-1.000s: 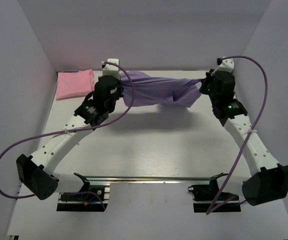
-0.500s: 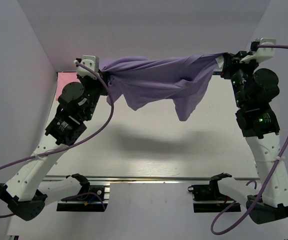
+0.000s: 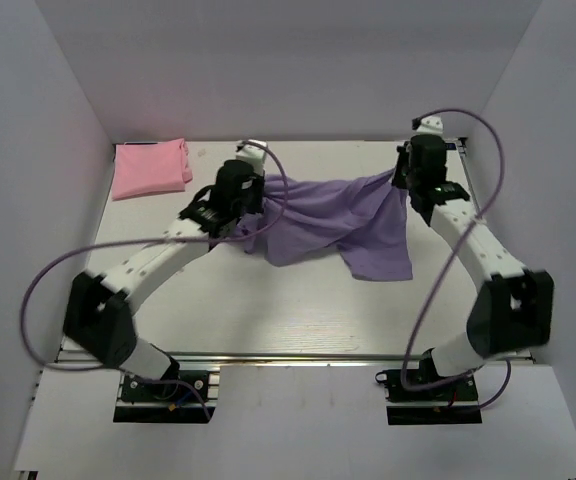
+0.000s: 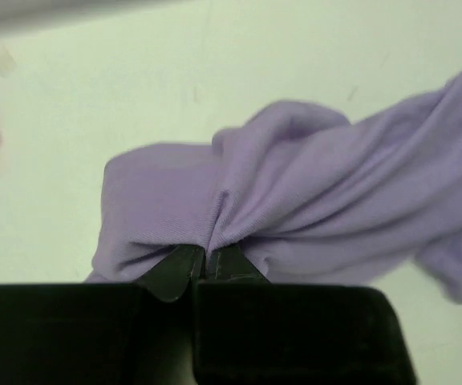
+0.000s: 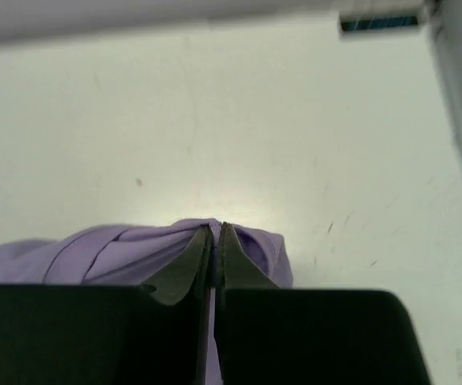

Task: Fold and stack the t-shirts
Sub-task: Flatten out the tshirt

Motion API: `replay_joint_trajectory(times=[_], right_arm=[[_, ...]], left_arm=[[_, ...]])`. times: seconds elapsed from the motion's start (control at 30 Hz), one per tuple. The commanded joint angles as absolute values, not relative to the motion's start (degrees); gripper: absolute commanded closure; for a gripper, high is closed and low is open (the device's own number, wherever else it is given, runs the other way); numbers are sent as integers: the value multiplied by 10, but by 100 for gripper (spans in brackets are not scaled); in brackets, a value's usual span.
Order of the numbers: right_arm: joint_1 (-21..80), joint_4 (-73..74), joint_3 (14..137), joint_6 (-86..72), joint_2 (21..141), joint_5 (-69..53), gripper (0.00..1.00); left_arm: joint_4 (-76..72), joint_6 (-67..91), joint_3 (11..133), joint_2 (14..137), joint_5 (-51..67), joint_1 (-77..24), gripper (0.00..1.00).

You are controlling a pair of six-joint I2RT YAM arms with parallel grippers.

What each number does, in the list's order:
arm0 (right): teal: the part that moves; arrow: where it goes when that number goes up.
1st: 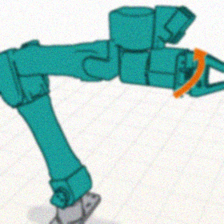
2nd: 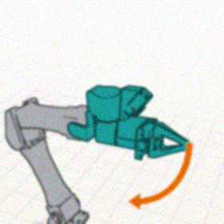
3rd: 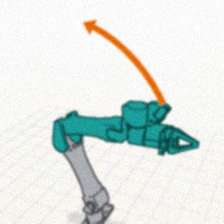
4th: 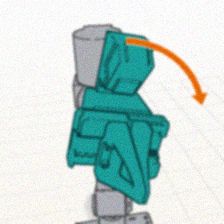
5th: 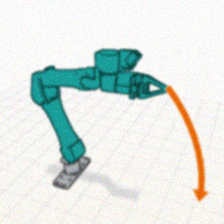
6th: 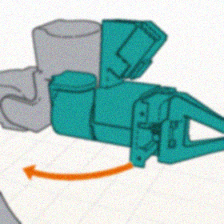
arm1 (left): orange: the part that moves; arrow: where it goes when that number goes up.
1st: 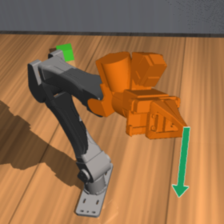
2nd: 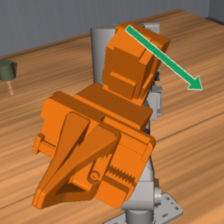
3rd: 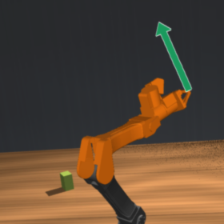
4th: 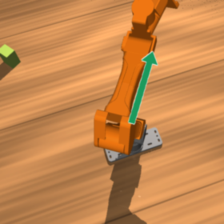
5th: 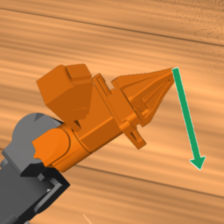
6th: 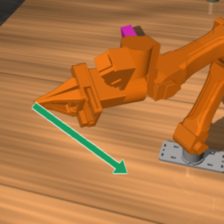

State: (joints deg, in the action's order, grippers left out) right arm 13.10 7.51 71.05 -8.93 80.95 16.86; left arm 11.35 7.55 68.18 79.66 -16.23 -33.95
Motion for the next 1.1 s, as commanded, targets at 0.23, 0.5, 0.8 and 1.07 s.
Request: replay_joint_trajectory(times=[0.23,0.5,0.8,1.07], right_arm=[[92,133,903,-122,1094,163,100],[76,187,1048,-101,1209,91,55],[75,187,966,-109,1121,38,10],[115,90,749,-5,989,-76,10]], left_arm=[[163,70,995,1190,-10,-241,98],[243,69,1186,1331,66,-202,0],[210,69,972,1134,48,-197,0],[161,91,719,971,35,-197,0]])
